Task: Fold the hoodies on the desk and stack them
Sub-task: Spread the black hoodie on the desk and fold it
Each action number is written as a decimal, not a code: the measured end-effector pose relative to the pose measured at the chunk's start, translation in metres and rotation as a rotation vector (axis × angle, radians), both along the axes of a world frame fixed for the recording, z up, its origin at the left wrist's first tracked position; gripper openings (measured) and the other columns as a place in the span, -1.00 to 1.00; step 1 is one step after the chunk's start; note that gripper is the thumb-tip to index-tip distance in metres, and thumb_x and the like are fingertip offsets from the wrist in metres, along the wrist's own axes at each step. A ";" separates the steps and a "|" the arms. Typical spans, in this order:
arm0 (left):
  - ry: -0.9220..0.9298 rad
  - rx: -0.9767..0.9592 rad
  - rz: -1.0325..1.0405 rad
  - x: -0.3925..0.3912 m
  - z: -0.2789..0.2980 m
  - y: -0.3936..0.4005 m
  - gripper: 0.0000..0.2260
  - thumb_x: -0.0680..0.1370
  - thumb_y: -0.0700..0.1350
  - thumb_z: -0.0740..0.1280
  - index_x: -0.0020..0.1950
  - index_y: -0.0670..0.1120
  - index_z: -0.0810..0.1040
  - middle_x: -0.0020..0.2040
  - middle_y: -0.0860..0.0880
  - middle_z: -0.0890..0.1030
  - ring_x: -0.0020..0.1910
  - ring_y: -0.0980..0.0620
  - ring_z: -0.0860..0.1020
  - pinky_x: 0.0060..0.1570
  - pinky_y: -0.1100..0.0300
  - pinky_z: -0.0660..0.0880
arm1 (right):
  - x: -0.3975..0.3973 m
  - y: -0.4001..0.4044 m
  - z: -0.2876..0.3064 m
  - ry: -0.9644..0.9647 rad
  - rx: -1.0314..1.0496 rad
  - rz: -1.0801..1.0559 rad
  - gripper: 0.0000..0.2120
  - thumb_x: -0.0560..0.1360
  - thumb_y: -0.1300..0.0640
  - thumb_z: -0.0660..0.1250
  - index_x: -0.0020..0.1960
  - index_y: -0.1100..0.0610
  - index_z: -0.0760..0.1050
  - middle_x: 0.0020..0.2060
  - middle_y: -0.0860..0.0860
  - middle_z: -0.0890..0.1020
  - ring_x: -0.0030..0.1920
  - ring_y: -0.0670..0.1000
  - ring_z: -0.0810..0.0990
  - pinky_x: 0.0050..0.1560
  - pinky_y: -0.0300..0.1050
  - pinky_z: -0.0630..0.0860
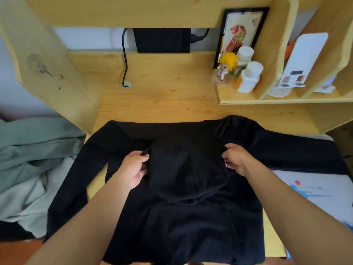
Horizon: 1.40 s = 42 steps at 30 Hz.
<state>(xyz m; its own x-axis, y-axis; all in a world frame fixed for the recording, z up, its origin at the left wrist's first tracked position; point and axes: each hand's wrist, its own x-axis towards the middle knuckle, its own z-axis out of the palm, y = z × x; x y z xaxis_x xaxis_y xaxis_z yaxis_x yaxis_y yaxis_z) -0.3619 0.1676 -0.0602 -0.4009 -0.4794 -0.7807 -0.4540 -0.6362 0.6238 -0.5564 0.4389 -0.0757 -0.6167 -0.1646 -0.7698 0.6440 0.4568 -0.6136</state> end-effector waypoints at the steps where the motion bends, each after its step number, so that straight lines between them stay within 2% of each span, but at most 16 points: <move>1: 0.059 -0.013 0.107 0.001 0.002 -0.008 -0.80 0.62 -0.36 0.27 0.15 -0.12 0.56 0.14 -0.17 0.64 0.09 -0.13 0.61 0.09 0.02 0.53 | -0.007 0.005 0.002 0.027 -0.017 -0.033 -0.61 0.55 0.42 0.25 0.32 0.13 0.45 0.14 0.20 0.64 0.01 0.10 0.65 -0.17 -0.11 0.57; 4: 0.046 -0.108 0.176 0.008 0.000 -0.028 -0.76 0.60 -0.37 0.26 0.11 -0.07 0.56 0.17 -0.16 0.63 0.09 -0.12 0.57 0.09 0.05 0.46 | -0.024 0.017 0.010 0.105 0.007 -0.039 -0.74 0.53 0.47 0.24 0.08 0.20 0.55 0.13 0.28 0.64 0.01 0.13 0.65 -0.09 -0.07 0.61; 6: -0.112 -0.233 -0.021 0.010 -0.011 -0.032 -0.84 0.64 -0.22 0.31 0.20 -0.07 0.51 0.21 -0.16 0.61 0.14 -0.15 0.59 0.18 -0.01 0.53 | -0.030 0.023 0.008 0.235 0.207 0.006 -0.65 0.53 0.42 0.23 0.24 0.16 0.51 0.17 0.22 0.60 0.04 0.13 0.62 -0.04 -0.02 0.62; 9: -0.397 -0.386 -0.172 0.010 -0.019 -0.024 -0.69 0.65 0.09 0.30 0.19 -0.13 0.46 0.12 -0.14 0.61 0.03 -0.17 0.62 0.10 -0.06 0.58 | -0.014 0.021 0.006 0.406 0.527 0.063 -0.53 0.54 0.21 0.25 0.44 0.08 0.34 0.26 0.14 0.51 0.13 0.22 0.60 0.06 0.00 0.56; 12: -0.368 -0.138 -0.128 0.009 -0.012 -0.004 -0.72 0.68 0.10 0.26 0.03 -0.12 0.50 -0.01 -0.14 0.63 -0.07 -0.12 0.62 -0.02 -0.05 0.59 | 0.024 0.012 -0.004 0.241 0.492 0.086 -0.56 0.54 -0.10 0.32 0.29 0.15 0.43 0.09 0.14 0.59 -0.17 0.16 0.65 -0.01 0.12 0.67; 15: -0.309 -0.128 -0.095 0.003 -0.011 -0.001 -0.64 0.66 0.05 0.33 0.30 -0.19 0.50 0.11 -0.15 0.61 -0.02 -0.12 0.63 -0.07 -0.03 0.58 | 0.035 0.007 -0.009 0.132 0.382 -0.044 -0.50 0.55 -0.23 0.29 0.23 0.17 0.48 0.04 0.09 0.59 -0.14 0.12 0.60 0.04 0.15 0.65; 18: -0.222 -0.202 -0.041 -0.014 -0.009 -0.012 -0.61 0.66 -0.04 0.34 0.47 -0.07 0.42 0.27 -0.12 0.55 0.14 -0.14 0.58 0.04 -0.06 0.60 | 0.016 0.004 -0.010 0.198 0.251 -0.146 -0.46 0.57 -0.17 0.30 0.45 0.07 0.37 0.20 0.03 0.55 0.13 0.15 0.58 0.23 0.16 0.56; 20: -0.182 -0.260 -0.083 -0.026 -0.009 -0.021 -0.76 0.68 -0.10 0.29 0.36 -0.01 0.52 0.26 -0.11 0.59 0.16 -0.13 0.58 0.04 -0.05 0.62 | 0.002 0.001 -0.007 0.237 0.179 -0.112 -0.44 0.60 -0.05 0.32 0.55 -0.02 0.24 0.22 -0.03 0.48 0.22 0.13 0.55 0.26 0.13 0.54; 24: -0.004 -0.190 0.107 -0.038 0.000 -0.041 -0.79 0.70 -0.20 0.17 0.14 -0.08 0.61 0.15 -0.16 0.66 0.11 -0.13 0.65 0.19 -0.09 0.60 | -0.022 0.002 -0.011 0.296 0.213 -0.061 -0.65 0.63 0.16 0.27 0.41 0.03 0.46 0.21 0.06 0.56 0.14 0.10 0.59 0.18 0.06 0.60; 27: 0.030 -0.206 0.081 -0.038 0.001 -0.048 -0.83 0.71 -0.15 0.18 0.29 -0.08 0.47 0.12 -0.09 0.61 0.07 -0.02 0.62 0.25 -0.02 0.54 | -0.026 0.006 -0.010 0.282 0.137 -0.120 -0.52 0.60 0.21 0.25 0.48 -0.07 0.33 0.29 0.06 0.53 0.19 0.10 0.57 0.25 0.11 0.56; 29: -0.108 -0.323 -0.100 -0.033 -0.004 -0.037 -0.61 0.65 0.04 0.25 0.47 0.02 0.34 0.29 -0.05 0.54 0.20 -0.04 0.55 0.30 -0.02 0.47 | -0.013 0.002 -0.007 0.293 0.088 -0.149 -0.35 0.59 0.22 0.29 0.58 -0.10 0.14 0.40 0.02 0.45 0.32 0.09 0.50 0.37 0.08 0.46; 32: -0.186 -0.434 -0.078 -0.022 -0.002 -0.001 -0.70 0.65 0.06 0.29 0.34 0.00 0.40 0.25 -0.15 0.54 0.05 -0.09 0.53 0.11 -0.03 0.51 | 0.025 0.002 -0.002 0.426 0.229 -0.215 -0.39 0.58 0.14 0.32 0.56 0.01 0.18 0.37 0.06 0.47 0.33 0.13 0.49 0.35 0.05 0.45; 34: -0.188 -0.155 -0.008 -0.016 0.003 0.032 -0.81 0.66 0.04 0.29 0.19 -0.02 0.44 0.03 -0.15 0.57 -0.16 -0.06 0.51 -0.10 0.05 0.54 | 0.054 0.005 -0.004 0.314 0.251 -0.292 -0.47 0.56 0.03 0.33 0.48 0.08 0.28 0.17 0.09 0.58 0.12 0.15 0.60 0.23 0.14 0.57; 36: -0.240 0.026 -0.135 -0.010 0.003 0.056 -0.73 0.65 0.07 0.32 0.24 -0.07 0.49 0.01 -0.10 0.60 -0.16 -0.05 0.60 -0.19 0.08 0.55 | 0.070 0.005 -0.006 0.140 0.182 -0.323 -0.52 0.60 0.02 0.33 0.44 0.19 0.34 -0.08 0.06 0.58 -0.05 0.10 0.64 0.09 0.14 0.65; 39: -0.232 0.016 -0.219 -0.013 -0.008 0.070 -0.83 0.66 -0.07 0.33 0.17 -0.08 0.40 -0.01 -0.10 0.67 -0.22 -0.02 0.63 -0.18 0.11 0.55 | 0.073 -0.003 0.004 -0.022 0.009 -0.346 -0.47 0.61 0.12 0.36 0.49 0.24 0.27 0.00 0.12 0.57 0.01 0.09 0.65 0.04 0.01 0.65; 42: -0.185 -0.073 -0.132 -0.014 -0.001 0.073 -0.94 0.62 -0.25 0.26 0.02 -0.10 0.47 -0.24 -0.11 0.52 -0.41 0.01 0.44 -0.41 0.20 0.39 | 0.072 -0.007 0.015 -0.016 -0.018 -0.378 -0.46 0.59 0.25 0.33 0.52 0.22 0.23 0.02 0.13 0.57 -0.10 0.05 0.61 0.01 -0.01 0.64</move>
